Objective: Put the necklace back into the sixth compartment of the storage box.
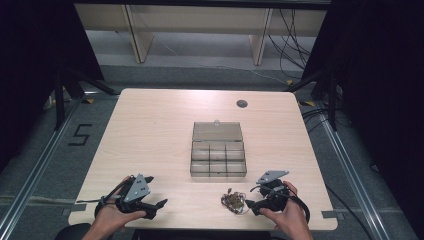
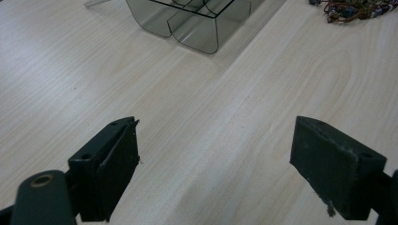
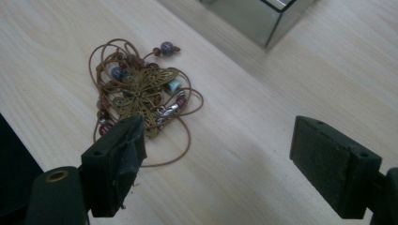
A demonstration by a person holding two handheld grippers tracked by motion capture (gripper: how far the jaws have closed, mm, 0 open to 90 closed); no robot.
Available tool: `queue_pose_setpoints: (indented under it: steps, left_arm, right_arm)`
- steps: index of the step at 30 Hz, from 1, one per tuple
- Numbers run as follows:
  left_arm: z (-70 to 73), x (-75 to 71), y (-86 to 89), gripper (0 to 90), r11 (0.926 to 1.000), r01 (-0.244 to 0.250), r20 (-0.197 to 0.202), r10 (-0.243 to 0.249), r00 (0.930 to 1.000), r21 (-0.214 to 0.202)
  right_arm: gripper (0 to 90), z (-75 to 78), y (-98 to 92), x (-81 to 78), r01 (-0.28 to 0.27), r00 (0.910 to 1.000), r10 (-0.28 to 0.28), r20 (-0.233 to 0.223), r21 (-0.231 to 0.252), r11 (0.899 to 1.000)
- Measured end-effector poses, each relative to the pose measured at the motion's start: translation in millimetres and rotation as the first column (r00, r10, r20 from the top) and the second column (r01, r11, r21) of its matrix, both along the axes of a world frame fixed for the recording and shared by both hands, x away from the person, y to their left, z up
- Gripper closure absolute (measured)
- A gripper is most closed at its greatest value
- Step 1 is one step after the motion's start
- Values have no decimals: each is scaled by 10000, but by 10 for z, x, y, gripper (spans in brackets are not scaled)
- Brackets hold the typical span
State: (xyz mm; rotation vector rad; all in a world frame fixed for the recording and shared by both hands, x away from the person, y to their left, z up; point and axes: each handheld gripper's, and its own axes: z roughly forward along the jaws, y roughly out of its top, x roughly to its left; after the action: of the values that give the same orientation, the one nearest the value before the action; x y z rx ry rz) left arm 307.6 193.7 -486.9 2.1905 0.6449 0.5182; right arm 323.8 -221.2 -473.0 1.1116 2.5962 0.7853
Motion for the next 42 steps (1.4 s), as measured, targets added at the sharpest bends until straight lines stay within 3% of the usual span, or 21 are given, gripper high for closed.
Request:
queue_pose_setpoints:
  steps: [12,13,19,20,27,28,36,37,40,42]
  left_arm:
    - [0,2,-1,151,10000,-24,50,24,10000,55]
    - [-6,-6,-5,151,9999,-147,-44,147,9999,-56]
    - [0,0,0,151,10000,-18,45,18,10000,3]
    - [0,0,-1,151,10000,-21,40,21,10000,5]
    - [2,-2,0,151,10000,-33,50,33,10000,-4]
    - [3,-2,0,150,10000,-7,45,7,10000,7]
    - [6,-3,3,151,10000,-42,90,42,10000,14]
    - [6,-3,3,151,10000,-42,90,42,10000,14]
    - [3,-2,1,151,10000,-20,54,20,10000,2]
    - [4,-3,1,151,10000,-7,53,7,10000,14]
  right_arm:
    - [198,103,245,-2,-646,9967,612,-539,-631,9959]
    - [198,94,254,12,-776,9963,748,-428,-673,9947]
    - [197,109,330,31,-743,9953,688,-681,-816,9939]
    - [194,99,350,56,-972,9936,914,-661,-902,9912]
    - [185,76,430,84,-1102,9899,991,-1012,-1104,9878]
    - [183,72,451,102,-1354,9866,1228,-1077,-1193,9836]
    - [180,55,532,142,-1522,9821,1331,-1332,-1451,9776]
    - [179,50,528,156,-1726,9804,1536,-1233,-1623,9715]
    - [179,32,575,147,-1773,9769,1528,-1493,-1676,9698]
    - [179,23,587,159,-1952,9752,1727,-1383,-1701,9659]
